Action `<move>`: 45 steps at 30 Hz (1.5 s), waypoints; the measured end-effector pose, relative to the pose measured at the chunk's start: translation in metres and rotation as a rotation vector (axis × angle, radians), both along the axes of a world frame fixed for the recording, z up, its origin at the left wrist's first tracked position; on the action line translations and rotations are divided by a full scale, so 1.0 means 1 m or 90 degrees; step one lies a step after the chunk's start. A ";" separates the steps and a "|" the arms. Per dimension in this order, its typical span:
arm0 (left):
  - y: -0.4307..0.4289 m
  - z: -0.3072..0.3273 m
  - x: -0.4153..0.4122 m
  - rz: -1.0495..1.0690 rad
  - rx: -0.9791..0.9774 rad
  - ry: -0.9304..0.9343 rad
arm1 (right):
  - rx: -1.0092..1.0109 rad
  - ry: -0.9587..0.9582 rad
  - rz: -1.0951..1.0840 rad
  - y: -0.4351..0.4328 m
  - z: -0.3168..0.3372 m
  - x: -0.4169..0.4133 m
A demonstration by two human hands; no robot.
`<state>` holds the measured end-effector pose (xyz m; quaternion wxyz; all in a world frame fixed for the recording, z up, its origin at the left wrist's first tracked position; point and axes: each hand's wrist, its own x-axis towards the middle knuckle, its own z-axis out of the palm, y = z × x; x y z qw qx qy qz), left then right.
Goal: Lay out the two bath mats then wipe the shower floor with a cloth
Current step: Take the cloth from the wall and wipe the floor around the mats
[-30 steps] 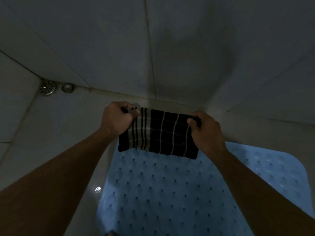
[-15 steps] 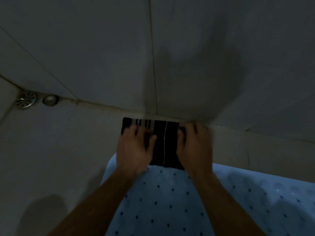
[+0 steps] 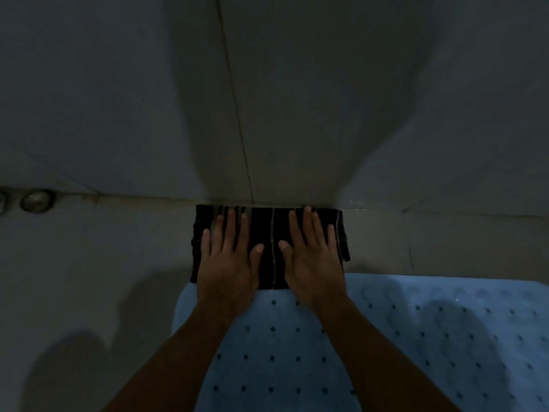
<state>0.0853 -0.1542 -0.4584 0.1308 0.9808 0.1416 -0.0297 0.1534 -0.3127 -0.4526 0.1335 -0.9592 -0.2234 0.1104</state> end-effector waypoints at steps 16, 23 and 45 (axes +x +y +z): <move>-0.009 0.013 0.015 0.027 0.004 0.123 | -0.030 0.042 0.033 -0.011 0.011 0.005; -0.059 0.025 0.036 0.026 0.014 0.181 | -0.030 0.042 0.069 -0.064 0.009 0.029; -0.209 0.035 0.101 0.011 0.002 0.344 | -0.022 0.083 0.103 -0.228 0.016 0.085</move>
